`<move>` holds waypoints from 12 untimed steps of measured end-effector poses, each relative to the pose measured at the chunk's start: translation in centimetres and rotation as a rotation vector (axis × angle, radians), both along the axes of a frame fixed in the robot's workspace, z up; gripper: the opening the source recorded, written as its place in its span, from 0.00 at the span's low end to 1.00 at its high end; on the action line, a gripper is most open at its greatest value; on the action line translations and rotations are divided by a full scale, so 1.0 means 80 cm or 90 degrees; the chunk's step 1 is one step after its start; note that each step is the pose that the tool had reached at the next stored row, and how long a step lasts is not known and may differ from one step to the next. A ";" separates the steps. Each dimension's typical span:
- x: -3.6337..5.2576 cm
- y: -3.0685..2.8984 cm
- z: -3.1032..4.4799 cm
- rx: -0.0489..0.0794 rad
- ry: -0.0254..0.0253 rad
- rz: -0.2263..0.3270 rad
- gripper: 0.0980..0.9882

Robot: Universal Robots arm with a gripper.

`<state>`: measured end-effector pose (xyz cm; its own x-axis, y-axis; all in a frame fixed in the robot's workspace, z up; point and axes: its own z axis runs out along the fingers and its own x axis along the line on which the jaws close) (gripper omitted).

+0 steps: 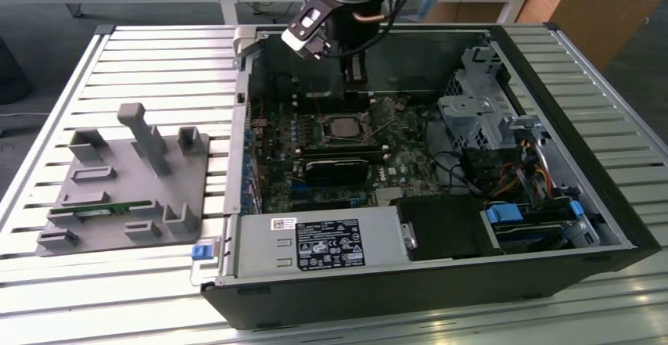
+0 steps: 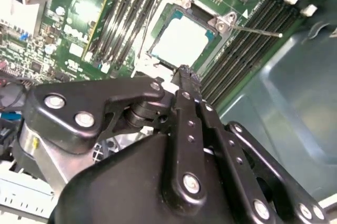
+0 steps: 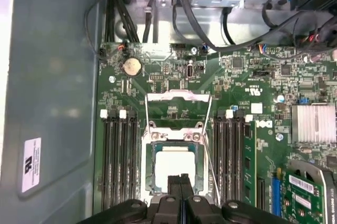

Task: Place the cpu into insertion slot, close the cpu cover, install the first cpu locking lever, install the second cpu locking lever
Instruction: 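Close the cpu cover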

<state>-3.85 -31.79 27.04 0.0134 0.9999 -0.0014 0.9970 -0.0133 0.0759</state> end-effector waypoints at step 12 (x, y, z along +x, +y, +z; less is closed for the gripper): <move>0.021 -0.0152 -0.0005 0.019 0.0085 0.000 0.01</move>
